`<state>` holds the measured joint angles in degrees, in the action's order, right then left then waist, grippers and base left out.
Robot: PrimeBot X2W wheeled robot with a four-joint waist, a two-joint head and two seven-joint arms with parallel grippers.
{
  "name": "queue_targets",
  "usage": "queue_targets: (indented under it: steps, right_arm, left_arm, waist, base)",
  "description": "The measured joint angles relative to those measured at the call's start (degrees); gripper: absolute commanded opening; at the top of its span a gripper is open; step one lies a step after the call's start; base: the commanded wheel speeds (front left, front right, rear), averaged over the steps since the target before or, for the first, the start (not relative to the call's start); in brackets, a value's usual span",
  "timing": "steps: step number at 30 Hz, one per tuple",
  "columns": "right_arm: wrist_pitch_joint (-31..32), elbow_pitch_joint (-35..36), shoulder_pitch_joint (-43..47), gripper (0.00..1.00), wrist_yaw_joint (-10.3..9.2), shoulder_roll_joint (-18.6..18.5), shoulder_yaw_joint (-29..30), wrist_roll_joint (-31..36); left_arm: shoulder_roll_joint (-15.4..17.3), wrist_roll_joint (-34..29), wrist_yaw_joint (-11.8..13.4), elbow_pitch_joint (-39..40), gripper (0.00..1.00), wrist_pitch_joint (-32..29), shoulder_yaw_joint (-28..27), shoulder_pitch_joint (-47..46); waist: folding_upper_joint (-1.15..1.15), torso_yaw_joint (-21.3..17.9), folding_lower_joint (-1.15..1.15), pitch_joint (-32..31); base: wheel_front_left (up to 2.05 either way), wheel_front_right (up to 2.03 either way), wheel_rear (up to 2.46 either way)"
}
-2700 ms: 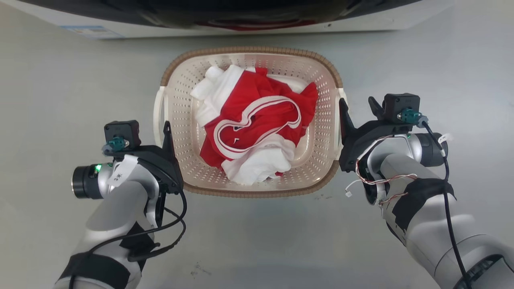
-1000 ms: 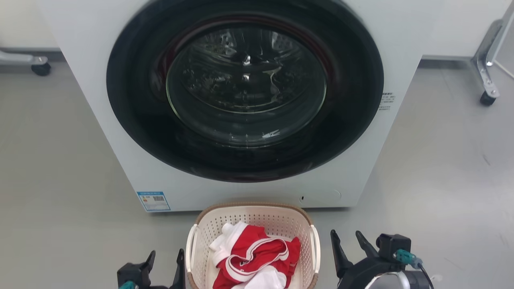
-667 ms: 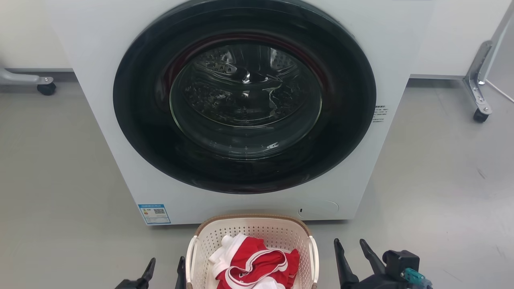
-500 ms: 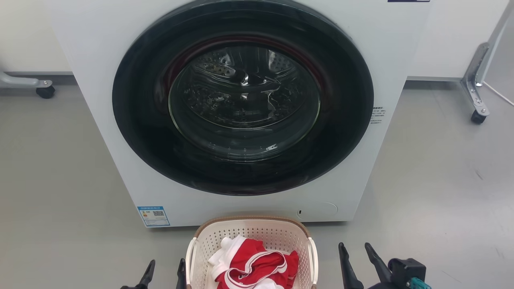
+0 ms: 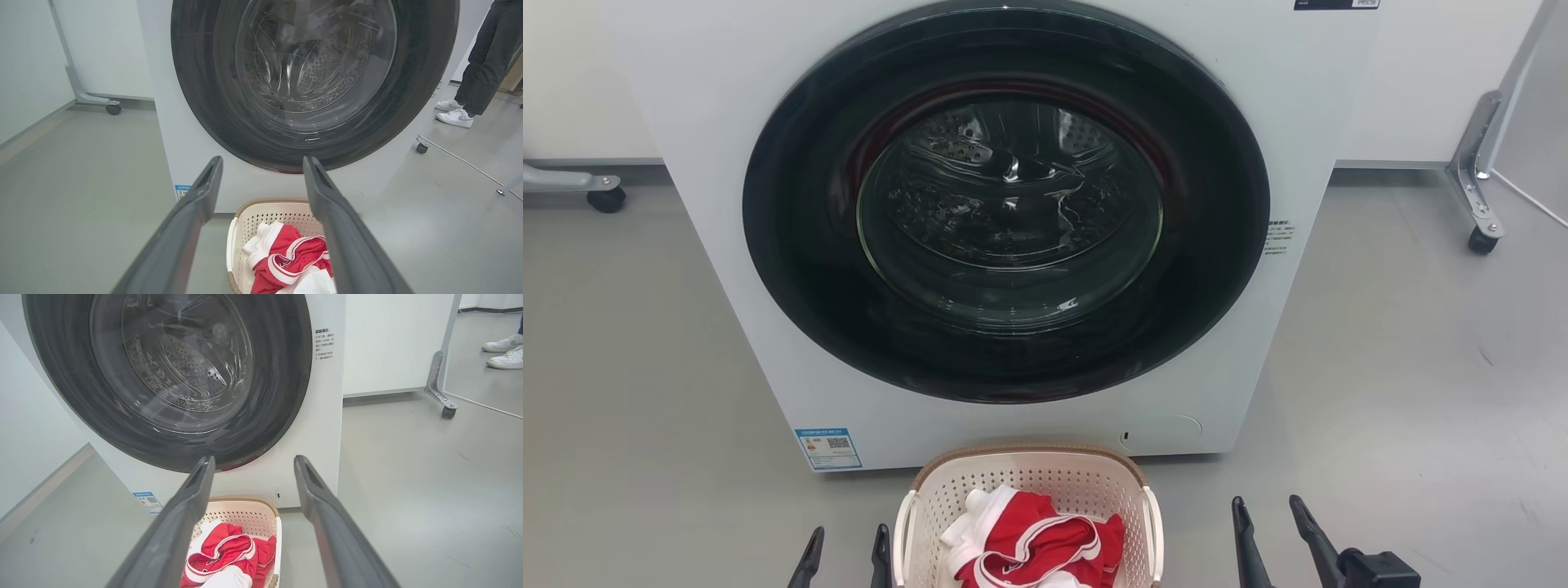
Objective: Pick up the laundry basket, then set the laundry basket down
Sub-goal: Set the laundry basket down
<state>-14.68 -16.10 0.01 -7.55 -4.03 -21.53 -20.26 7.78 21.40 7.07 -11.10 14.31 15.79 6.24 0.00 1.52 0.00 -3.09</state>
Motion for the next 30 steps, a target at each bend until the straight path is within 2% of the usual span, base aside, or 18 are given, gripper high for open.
queue_targets:
  steps: [14, 30]
  right_arm:
    - [-0.01, 5.83, 3.20, 1.00, 0.00, 0.68, 3.43, 5.27]
    - [-0.01, 8.57, 5.03, 1.00, 0.00, 1.08, 5.27, 6.70]
  left_arm:
    - [-1.20, -1.85, 0.05, 2.35, 1.00, 0.00, -2.18, 2.35]
    - [-2.05, -3.97, 0.05, 3.68, 1.00, 0.00, -2.99, 2.37]
  waist:
    - [0.00, -0.83, 0.00, 0.35]
    - [0.01, -0.95, 0.00, 0.48]
  base:
    - [0.00, 0.00, 0.00]
    - [0.00, 0.00, 0.00]
